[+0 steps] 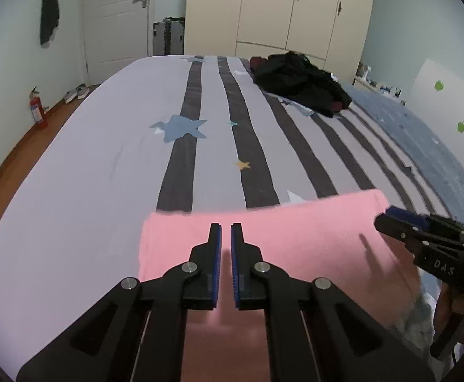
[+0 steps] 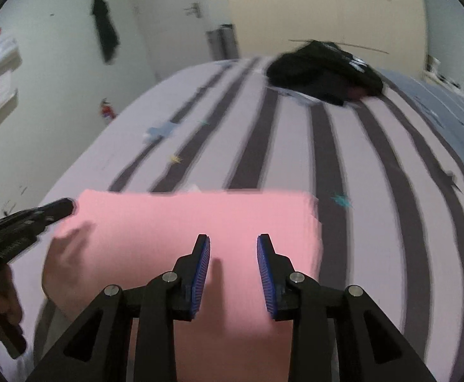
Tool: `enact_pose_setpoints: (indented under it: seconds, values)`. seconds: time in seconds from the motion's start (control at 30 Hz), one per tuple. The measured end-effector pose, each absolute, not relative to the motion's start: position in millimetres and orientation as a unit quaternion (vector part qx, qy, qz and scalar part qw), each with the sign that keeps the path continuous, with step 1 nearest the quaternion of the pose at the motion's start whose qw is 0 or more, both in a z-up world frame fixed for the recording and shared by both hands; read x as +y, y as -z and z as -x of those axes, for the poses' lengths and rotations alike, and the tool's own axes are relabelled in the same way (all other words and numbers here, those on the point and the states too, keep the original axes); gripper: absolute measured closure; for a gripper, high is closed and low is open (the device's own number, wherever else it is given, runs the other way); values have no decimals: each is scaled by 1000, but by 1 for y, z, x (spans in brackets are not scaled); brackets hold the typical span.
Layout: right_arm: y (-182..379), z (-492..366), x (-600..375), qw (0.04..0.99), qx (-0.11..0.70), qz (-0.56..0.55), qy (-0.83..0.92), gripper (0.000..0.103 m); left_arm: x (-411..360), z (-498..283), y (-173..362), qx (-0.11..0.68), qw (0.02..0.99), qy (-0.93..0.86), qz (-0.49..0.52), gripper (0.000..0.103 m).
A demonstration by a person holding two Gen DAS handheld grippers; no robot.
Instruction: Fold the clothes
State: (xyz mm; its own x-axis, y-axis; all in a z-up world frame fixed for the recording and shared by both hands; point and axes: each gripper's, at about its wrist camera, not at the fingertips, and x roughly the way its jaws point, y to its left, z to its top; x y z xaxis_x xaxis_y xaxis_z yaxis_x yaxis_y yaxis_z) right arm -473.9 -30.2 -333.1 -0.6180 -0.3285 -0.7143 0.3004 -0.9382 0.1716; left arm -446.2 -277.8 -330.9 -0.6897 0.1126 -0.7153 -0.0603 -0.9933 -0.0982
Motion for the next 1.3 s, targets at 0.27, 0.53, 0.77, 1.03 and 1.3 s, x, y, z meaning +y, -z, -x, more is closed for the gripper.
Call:
enact_pose_setpoints:
  seconds: [0.27,0.53,0.77,1.03,1.3]
  values:
    - [369,533,-39,142,-24,-429,892,78,-299,489,377,-41,31,-899,436,101]
    - [373,532,-15,143,-41,-424,894,84,-308,488,374,-59,33,-907,416,101]
    - [371,535,-3,137,-45,-419,897,85,-328,480,366,-76,-4,-913,401,101]
    - [380,537,21,110,-71,-431,893,75,-346,489,393,-75,-31,-894,441,101]
    - [359,532,31,98,-49,-427,898,67,-377,455,357,-113,-65,-903,409,74]
